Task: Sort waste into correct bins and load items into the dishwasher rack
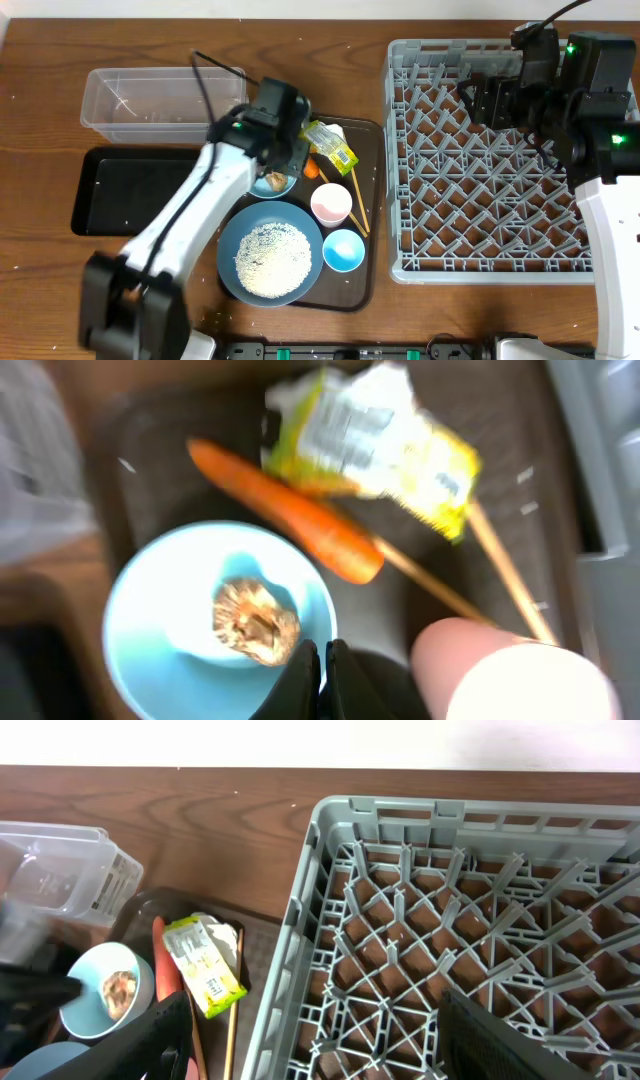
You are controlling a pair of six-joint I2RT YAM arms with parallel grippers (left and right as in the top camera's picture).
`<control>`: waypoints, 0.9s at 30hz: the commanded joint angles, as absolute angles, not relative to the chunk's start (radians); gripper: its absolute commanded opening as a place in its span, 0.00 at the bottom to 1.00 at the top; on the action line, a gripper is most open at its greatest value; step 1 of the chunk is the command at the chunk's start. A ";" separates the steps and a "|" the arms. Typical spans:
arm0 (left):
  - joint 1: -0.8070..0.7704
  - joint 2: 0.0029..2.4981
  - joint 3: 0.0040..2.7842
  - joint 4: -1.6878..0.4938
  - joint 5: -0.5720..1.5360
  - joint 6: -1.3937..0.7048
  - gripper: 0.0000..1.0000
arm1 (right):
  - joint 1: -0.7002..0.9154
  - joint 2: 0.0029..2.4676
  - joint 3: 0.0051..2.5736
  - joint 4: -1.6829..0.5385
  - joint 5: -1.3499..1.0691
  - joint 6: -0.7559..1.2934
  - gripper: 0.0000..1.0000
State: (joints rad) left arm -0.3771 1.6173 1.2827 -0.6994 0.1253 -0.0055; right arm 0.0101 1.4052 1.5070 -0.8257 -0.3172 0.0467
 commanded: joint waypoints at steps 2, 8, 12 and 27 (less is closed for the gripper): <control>-0.361 1.540 1.302 -0.716 0.160 -0.033 0.06 | 0.003 1.411 1.525 -0.827 -0.310 0.051 0.72; -0.348 1.547 1.298 -0.742 0.164 0.025 0.06 | 0.003 1.411 1.525 -0.826 -0.310 0.051 0.74; -0.352 1.631 1.281 -0.773 0.165 0.124 0.17 | 0.003 1.411 1.525 -0.826 -0.310 0.051 0.77; -0.356 1.872 1.280 -0.764 0.164 0.276 0.54 | 0.003 1.411 1.525 -0.818 -0.310 0.051 0.80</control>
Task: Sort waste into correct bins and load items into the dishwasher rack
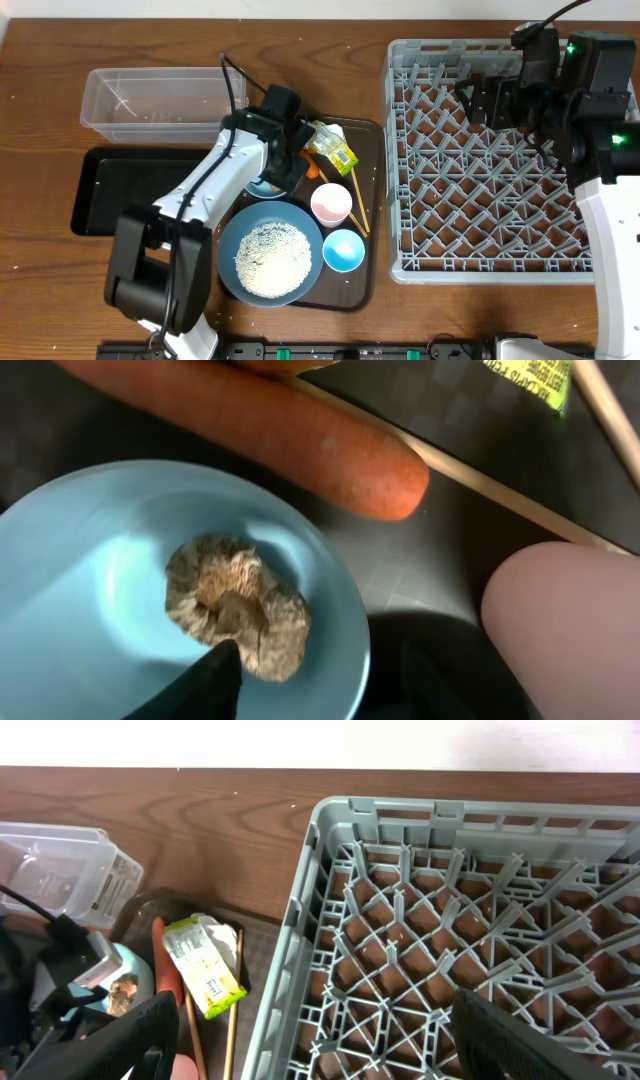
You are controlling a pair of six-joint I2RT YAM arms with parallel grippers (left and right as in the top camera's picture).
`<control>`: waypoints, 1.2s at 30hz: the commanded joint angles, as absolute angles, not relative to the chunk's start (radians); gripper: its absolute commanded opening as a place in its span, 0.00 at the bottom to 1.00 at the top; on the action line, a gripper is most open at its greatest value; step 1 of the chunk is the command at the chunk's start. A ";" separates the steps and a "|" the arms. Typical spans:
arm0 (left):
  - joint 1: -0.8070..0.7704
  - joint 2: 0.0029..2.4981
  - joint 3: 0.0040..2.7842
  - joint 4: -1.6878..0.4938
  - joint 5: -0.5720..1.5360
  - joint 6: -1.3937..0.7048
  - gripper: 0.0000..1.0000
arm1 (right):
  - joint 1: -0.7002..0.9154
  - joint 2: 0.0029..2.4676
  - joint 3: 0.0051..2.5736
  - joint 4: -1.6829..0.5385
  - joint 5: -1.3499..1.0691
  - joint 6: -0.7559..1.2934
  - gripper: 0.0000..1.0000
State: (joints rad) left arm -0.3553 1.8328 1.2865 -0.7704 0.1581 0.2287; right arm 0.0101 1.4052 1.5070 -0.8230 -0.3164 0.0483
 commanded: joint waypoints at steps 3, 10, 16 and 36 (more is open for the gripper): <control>-0.358 1.923 1.280 -0.753 0.165 0.289 0.54 | 0.003 1.411 1.525 -0.812 -0.310 0.051 0.81; -0.378 2.019 1.280 -0.749 0.167 0.322 0.43 | 0.003 1.411 1.525 -0.812 -0.310 0.051 0.81; -0.385 2.006 1.285 -0.751 0.159 0.321 0.19 | 0.003 1.411 1.525 -0.812 -0.310 0.051 0.81; -0.385 1.765 1.319 -0.773 0.104 0.225 0.26 | 0.003 1.411 1.525 -0.816 -0.310 0.051 0.82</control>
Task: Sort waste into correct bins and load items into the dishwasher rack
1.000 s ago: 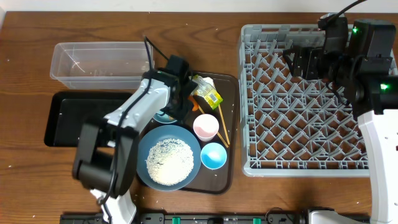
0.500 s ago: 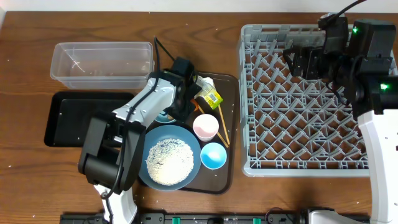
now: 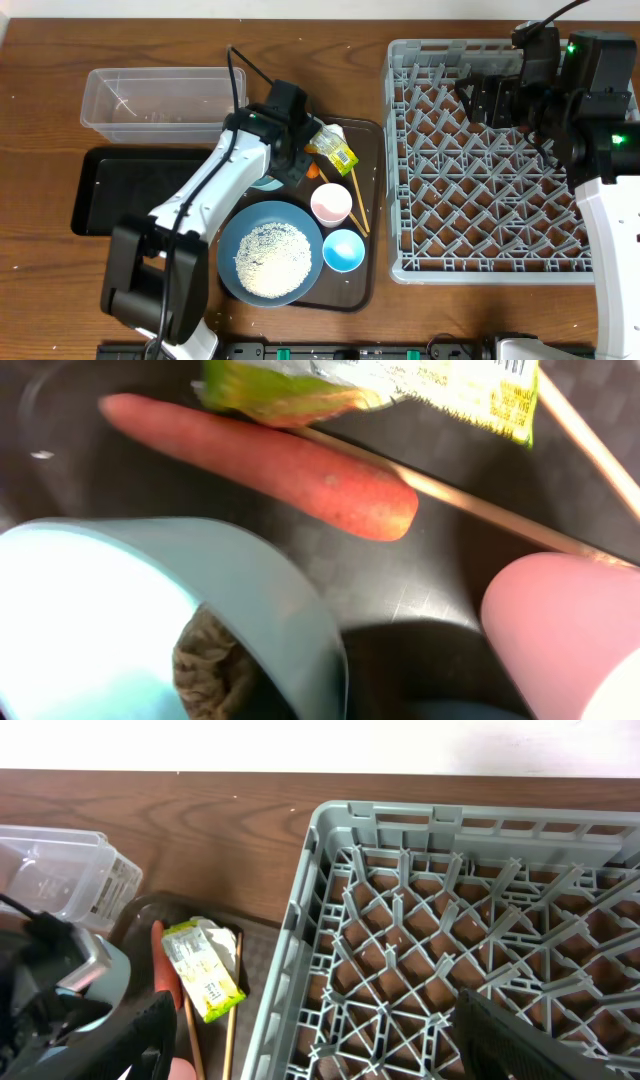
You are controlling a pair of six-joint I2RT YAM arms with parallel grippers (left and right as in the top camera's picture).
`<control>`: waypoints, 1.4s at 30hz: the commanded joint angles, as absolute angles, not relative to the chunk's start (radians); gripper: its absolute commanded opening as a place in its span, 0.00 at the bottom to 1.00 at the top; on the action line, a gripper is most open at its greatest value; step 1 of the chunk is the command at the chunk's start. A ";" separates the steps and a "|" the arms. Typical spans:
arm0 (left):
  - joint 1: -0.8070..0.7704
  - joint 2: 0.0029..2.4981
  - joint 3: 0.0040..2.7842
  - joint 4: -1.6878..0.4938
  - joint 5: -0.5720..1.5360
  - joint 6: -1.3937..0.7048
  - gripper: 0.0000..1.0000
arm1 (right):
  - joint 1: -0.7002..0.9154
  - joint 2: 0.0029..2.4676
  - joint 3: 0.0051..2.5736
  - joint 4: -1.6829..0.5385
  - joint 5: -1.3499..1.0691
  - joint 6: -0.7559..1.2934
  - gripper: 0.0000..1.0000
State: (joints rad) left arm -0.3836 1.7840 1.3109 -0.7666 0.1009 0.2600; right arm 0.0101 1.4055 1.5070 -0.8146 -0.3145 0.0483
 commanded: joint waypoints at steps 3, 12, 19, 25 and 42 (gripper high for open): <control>-0.385 1.767 1.317 -0.775 0.104 0.204 0.35 | 0.003 1.411 1.525 -0.820 -0.310 0.051 0.82; -0.385 1.792 1.311 -0.777 0.104 0.205 0.47 | 0.003 1.411 1.525 -0.830 -0.310 0.051 0.82; -0.386 1.860 1.294 -0.689 0.104 0.279 0.49 | 0.003 1.411 1.525 -0.825 -0.310 0.051 0.82; -0.385 1.940 1.294 -0.678 0.103 0.274 0.49 | 0.003 1.414 1.525 -0.827 -0.310 0.051 0.83; -0.385 1.990 1.279 -0.603 0.101 0.272 0.25 | 0.003 1.414 1.525 -0.831 -0.310 0.051 0.83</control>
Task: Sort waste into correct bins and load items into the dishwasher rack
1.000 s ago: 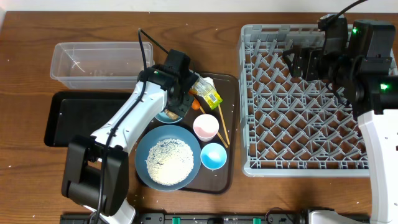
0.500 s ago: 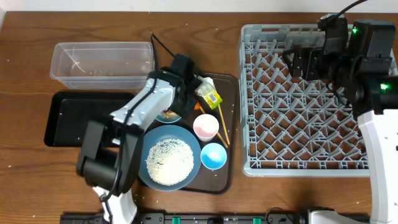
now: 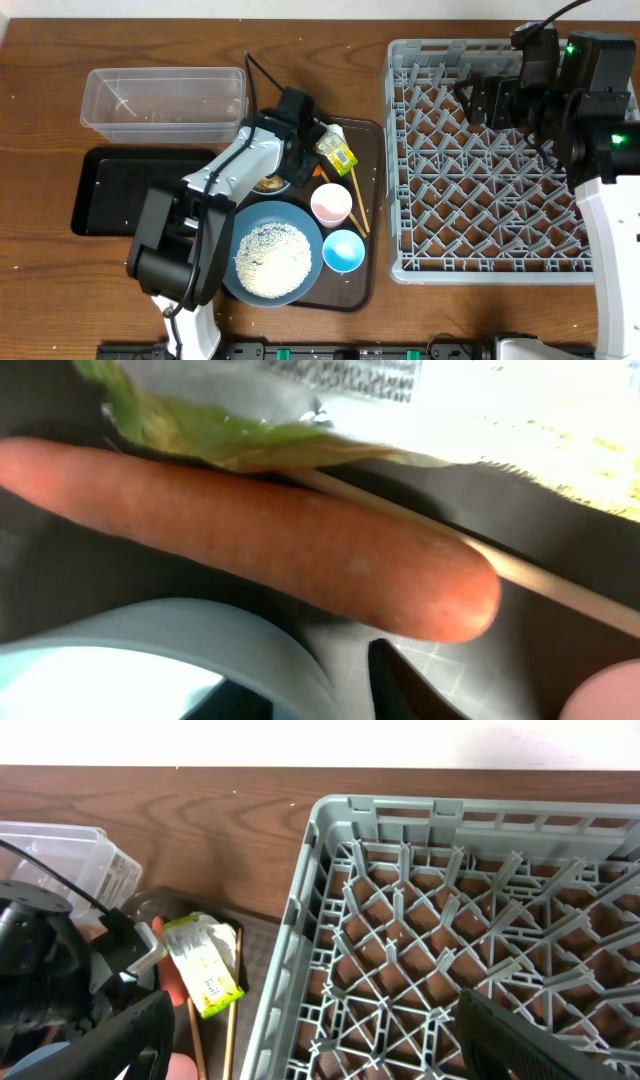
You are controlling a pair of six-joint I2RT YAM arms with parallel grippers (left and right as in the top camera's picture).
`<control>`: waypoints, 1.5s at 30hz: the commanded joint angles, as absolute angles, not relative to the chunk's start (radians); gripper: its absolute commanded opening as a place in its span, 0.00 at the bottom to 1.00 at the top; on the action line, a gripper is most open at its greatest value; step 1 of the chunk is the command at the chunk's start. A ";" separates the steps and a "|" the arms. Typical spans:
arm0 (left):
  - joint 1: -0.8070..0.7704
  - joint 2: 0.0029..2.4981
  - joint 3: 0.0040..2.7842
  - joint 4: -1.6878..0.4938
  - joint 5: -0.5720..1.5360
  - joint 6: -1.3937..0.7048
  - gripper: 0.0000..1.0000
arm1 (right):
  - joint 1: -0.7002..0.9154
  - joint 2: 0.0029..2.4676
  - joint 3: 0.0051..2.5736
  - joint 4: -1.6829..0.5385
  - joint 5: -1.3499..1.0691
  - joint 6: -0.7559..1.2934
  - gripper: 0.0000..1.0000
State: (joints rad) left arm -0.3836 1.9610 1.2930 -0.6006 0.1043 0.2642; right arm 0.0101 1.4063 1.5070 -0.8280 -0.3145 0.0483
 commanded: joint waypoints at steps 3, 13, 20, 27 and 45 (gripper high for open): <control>-0.385 1.989 1.280 -0.603 0.099 0.271 0.08 | 0.003 1.414 1.525 -0.831 -0.310 0.051 0.83; -0.386 1.855 1.344 -0.693 0.115 0.170 0.06 | 0.003 1.414 1.525 -0.829 -0.310 0.051 0.83; -0.375 1.640 1.380 -0.731 0.176 0.076 0.06 | 0.003 1.414 1.525 -0.831 -0.310 0.051 0.83; -0.292 1.490 1.380 -0.799 0.176 -0.064 0.07 | 0.003 1.414 1.525 -0.831 -0.310 0.051 0.83; 0.339 1.512 1.324 -0.909 0.788 0.068 0.06 | 0.003 1.414 1.525 -0.847 -0.310 0.051 0.83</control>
State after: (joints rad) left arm 0.2520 1.4841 1.3327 -0.9054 0.5819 -0.0170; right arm 0.0101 1.4075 1.5070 -0.8425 -0.3141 0.0483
